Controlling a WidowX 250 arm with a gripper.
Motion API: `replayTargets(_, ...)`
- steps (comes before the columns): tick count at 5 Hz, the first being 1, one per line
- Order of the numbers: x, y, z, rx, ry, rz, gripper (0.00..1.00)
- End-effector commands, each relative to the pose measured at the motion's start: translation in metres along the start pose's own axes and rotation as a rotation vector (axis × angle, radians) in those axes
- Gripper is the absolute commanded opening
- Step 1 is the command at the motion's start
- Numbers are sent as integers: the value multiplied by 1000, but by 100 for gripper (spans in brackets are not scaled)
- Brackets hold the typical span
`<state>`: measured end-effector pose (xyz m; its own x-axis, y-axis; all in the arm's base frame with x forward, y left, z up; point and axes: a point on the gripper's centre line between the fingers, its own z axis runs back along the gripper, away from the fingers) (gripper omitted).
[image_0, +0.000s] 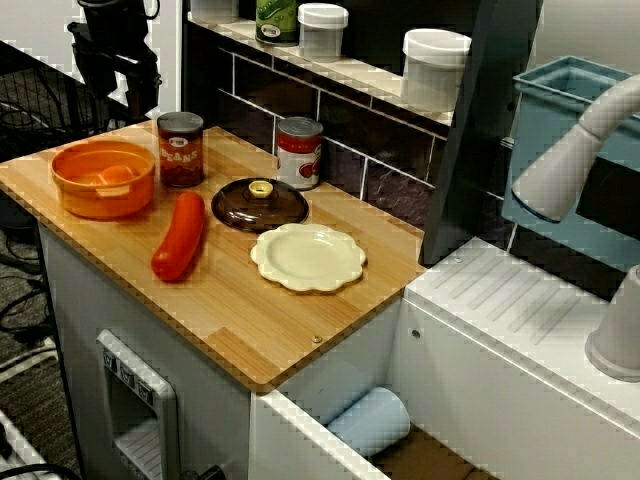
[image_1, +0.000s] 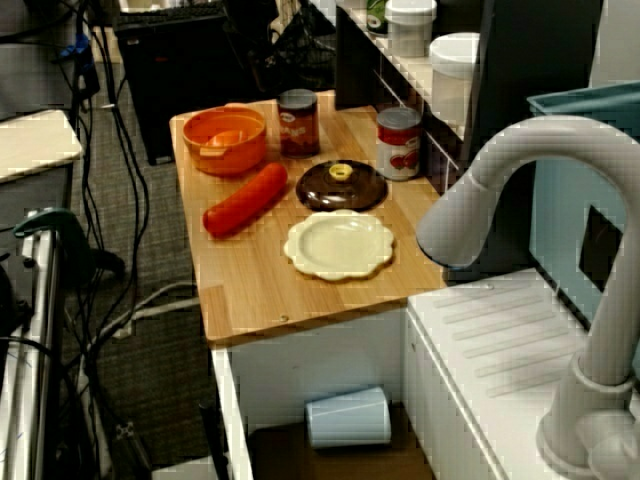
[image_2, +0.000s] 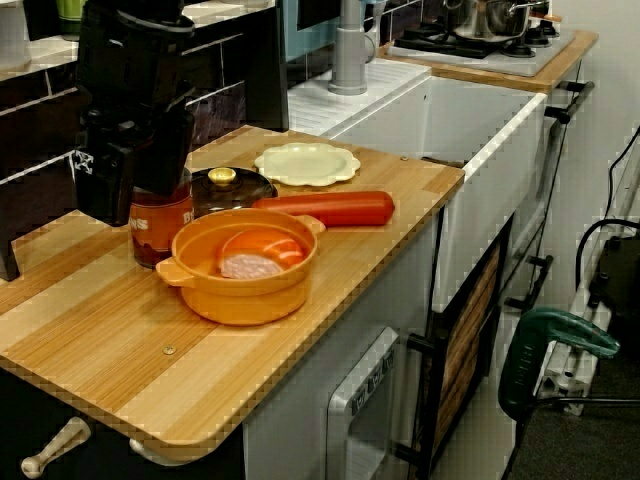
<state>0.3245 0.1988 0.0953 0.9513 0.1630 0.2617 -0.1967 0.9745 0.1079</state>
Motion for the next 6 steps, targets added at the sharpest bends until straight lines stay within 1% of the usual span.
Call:
replayTargets(1,13,13,9,27,-40,-12,100)
replayTargets(3,21,22,9,29,-37,0,100)
replayTargets(4,22,26,7,49,-42,1,100)
replayTargets(5,23,27,5,33,-40,-31,0)
replayTargets(6,22,25,3,35,-42,-41,0)
